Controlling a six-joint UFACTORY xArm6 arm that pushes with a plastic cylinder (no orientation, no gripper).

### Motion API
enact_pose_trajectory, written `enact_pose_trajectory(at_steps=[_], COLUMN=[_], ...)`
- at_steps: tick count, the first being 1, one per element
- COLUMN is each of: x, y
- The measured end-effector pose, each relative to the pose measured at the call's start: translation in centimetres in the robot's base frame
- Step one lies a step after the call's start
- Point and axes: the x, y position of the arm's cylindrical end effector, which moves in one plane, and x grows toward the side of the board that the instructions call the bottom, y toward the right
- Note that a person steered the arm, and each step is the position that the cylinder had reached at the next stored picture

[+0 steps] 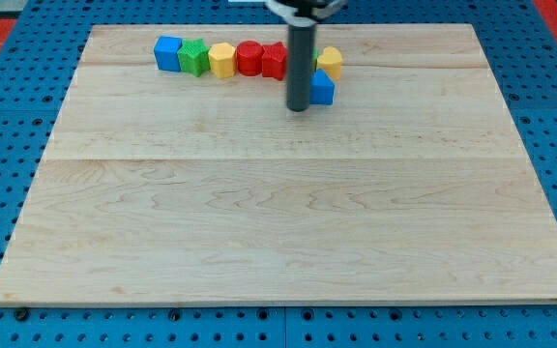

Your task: Move the triangle to the right side of the heart

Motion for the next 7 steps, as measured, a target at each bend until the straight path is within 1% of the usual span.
enact_pose_trajectory(at_steps=[1,3,5,6,7], x=[-0.4,-0.9,-1.9,-2.1,-1.1], y=[-1.5,8.0,12.8,12.7,6.1])
